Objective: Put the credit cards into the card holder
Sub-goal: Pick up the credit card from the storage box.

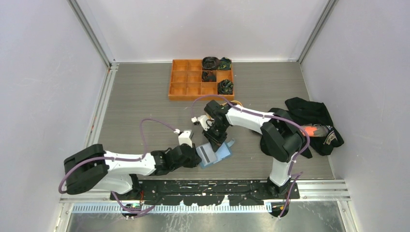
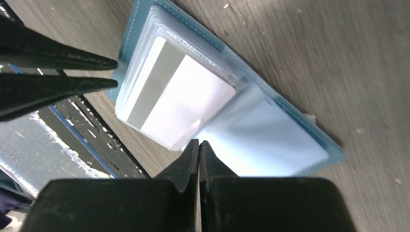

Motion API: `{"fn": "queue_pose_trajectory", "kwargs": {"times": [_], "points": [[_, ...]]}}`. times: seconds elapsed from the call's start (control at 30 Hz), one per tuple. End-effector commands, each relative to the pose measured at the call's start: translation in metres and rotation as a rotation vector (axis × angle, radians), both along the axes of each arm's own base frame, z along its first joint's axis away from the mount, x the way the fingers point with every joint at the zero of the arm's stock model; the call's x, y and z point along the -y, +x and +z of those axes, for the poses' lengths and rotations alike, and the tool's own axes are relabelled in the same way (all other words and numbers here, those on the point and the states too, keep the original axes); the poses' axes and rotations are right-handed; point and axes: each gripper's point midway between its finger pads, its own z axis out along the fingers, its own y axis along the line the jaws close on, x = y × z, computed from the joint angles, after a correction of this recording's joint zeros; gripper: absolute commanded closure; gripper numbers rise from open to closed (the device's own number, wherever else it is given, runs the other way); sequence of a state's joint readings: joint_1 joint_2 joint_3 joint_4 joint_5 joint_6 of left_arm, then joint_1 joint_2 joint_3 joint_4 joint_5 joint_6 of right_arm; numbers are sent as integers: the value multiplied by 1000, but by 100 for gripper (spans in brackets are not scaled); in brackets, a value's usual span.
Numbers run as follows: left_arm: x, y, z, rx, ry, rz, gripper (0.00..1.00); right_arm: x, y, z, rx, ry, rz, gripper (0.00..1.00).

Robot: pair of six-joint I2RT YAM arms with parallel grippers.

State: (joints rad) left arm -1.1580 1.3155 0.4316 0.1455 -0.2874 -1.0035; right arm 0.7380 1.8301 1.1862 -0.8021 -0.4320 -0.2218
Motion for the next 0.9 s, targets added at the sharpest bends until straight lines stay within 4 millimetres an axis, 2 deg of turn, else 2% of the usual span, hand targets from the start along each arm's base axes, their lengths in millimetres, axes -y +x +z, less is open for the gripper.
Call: {"fn": "queue_pose_trajectory", "kwargs": {"times": [0.0,0.17,0.23,0.3,0.33,0.37,0.43,0.5,0.53,0.63,0.73,0.87], "points": [[-10,4,18,58,-31,15,85,0,26,57,133,133,26,94],[-17,4,37,122,-95,6,81,15,39,99,214,231,16,93],[-18,5,45,153,-135,3,73,24,49,116,292,247,-2,93],[-21,7,53,183,-170,12,64,38,68,136,418,243,-66,89],[-22,8,56,199,-184,16,58,45,80,147,487,242,-109,83],[-22,9,60,217,-199,17,52,53,92,160,564,240,-156,73],[-24,13,68,253,-220,29,41,69,114,182,715,237,-264,43],[-25,18,79,312,-217,22,30,81,137,207,857,277,-401,5],[-25,21,85,344,-203,13,25,85,144,215,891,301,-451,1],[-29,31,97,425,-140,0,14,76,149,222,809,382,-460,0],[-32,43,108,489,-94,-1,11,56,151,222,683,452,-416,1],[-38,56,107,527,-1,8,10,33,163,199,537,509,-449,1]]}}
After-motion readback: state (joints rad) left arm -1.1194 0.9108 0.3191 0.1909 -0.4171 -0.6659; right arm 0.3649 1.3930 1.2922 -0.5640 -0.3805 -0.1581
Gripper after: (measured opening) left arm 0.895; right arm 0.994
